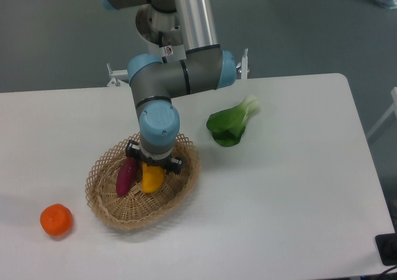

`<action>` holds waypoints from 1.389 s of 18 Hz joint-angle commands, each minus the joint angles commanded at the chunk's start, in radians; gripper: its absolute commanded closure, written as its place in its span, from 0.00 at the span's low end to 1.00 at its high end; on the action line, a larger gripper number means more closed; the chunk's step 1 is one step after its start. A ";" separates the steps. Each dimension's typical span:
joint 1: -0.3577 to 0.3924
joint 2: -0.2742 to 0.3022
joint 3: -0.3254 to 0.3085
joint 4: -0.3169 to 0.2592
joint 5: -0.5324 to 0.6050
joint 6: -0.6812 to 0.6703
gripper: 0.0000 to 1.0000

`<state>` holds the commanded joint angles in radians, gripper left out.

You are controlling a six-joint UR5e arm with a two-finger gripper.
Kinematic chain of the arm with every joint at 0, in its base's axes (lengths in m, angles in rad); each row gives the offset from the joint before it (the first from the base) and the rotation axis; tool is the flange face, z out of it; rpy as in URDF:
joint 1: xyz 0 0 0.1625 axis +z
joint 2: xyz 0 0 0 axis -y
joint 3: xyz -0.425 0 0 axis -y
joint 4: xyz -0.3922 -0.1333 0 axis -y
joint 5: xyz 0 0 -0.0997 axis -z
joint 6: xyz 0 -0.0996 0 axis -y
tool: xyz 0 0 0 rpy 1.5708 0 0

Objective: Pick up the mango from the basket
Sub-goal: 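Lower the gripper onto the yellow mango and close on it, then lift the yellow mango up out of the basket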

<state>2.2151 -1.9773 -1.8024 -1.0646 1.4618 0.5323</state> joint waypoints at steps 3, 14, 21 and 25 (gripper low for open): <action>0.000 0.011 0.003 -0.002 0.003 0.000 0.58; 0.063 0.077 0.034 -0.015 0.003 0.017 0.67; 0.133 0.075 0.147 -0.017 0.003 0.060 0.67; 0.161 0.072 0.169 -0.002 0.014 0.066 0.67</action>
<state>2.3761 -1.9052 -1.6337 -1.0661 1.4756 0.5982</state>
